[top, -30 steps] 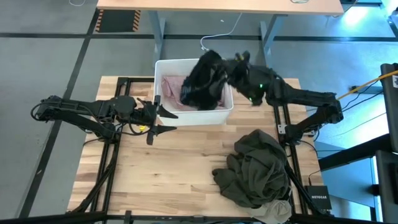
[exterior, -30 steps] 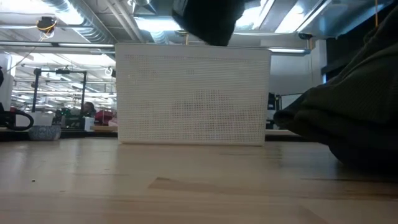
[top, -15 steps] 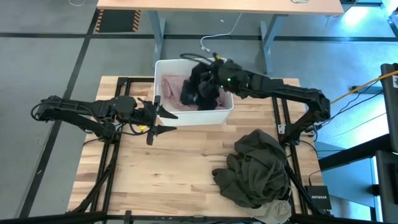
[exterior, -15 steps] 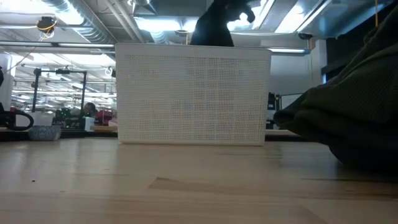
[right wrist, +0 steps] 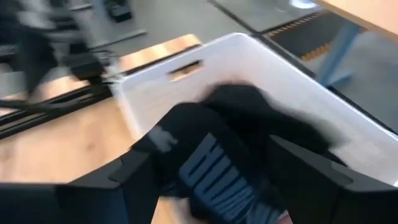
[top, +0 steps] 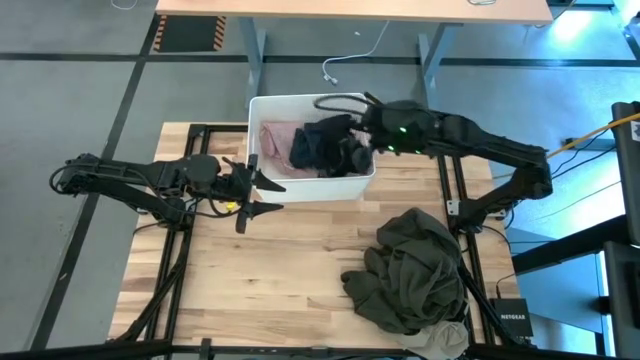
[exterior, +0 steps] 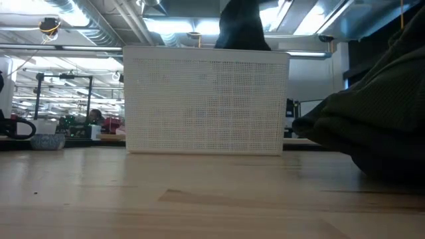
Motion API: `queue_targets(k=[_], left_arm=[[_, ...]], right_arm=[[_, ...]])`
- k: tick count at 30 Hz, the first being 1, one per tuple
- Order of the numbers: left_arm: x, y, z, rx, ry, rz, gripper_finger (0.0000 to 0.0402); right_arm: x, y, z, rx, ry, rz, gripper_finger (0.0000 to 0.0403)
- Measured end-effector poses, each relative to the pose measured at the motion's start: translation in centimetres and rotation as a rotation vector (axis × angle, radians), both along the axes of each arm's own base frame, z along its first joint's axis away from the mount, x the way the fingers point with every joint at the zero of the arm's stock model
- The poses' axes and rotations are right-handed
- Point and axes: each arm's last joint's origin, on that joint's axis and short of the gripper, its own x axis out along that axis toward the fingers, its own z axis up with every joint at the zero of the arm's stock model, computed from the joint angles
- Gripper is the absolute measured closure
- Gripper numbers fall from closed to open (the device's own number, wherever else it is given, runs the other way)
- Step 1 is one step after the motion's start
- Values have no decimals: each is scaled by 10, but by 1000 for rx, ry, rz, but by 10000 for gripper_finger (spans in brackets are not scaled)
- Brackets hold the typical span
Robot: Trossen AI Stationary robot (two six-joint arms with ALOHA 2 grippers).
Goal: Sort clothes
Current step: Put the black boxer into the white laundry bin
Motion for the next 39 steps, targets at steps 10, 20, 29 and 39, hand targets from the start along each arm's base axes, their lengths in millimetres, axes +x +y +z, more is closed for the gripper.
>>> queue_targets(k=[10, 20, 29, 39], left_arm=[[0, 0, 0, 12, -2, -2, 208], [0, 0, 1, 14, -11, -3, 208], [0, 0, 3, 25, -36, -3, 208], [0, 0, 4, 56, -38, -7, 208]], right_arm=[[-36, 88, 15, 166, 65, 220, 121], [-68, 168, -25, 376, 292, 246, 120], [-65, 171, -86, 1, 324, 72, 120], [-22, 115, -175, -8, 391, 19, 120]])
